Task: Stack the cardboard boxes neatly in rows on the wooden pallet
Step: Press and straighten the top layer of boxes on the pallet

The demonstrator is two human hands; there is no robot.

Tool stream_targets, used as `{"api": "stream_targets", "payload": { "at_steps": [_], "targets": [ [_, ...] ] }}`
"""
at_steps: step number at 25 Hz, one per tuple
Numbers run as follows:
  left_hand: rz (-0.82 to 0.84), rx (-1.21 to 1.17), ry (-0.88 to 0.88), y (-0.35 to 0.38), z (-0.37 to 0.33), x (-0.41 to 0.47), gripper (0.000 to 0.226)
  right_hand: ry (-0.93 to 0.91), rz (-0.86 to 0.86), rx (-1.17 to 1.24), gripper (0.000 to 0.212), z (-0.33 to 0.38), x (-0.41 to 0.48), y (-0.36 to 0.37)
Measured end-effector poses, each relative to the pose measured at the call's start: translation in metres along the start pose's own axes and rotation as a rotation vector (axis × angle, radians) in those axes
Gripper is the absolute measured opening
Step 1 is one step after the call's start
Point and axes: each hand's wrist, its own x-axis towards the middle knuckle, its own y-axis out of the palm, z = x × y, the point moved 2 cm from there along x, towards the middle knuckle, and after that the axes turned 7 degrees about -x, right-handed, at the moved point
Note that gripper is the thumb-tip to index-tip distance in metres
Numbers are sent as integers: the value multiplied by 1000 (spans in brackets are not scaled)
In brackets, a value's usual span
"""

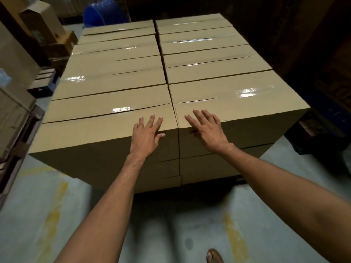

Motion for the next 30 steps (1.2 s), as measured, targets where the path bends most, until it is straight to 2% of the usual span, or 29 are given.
{"api": "stream_targets", "payload": {
  "at_steps": [4,7,12,19,24,27,30],
  "targets": [
    [14,-17,-49,3,-8,-3,69,-9,13,19,80,-6,6,4],
    [65,-124,-102,-3,-14,-5,67,-29,36,86,63,-6,4,-3],
    [76,-249,-171,-12,-19,3,62,12,62,133,61,3,2,-9],
    [6,-322,-157,-2,-18,-10,61,49,130,217,55,4,1,-13],
    [80,-330,-103,-9,-14,-1,60,160,55,190,55,14,-6,-10],
    [105,-352,-56,-13,-8,-5,57,175,86,181,55,19,-3,-15],
    [10,-462,-94,-35,2,13,45,214,47,198,49,21,20,-36]
  ]
}}
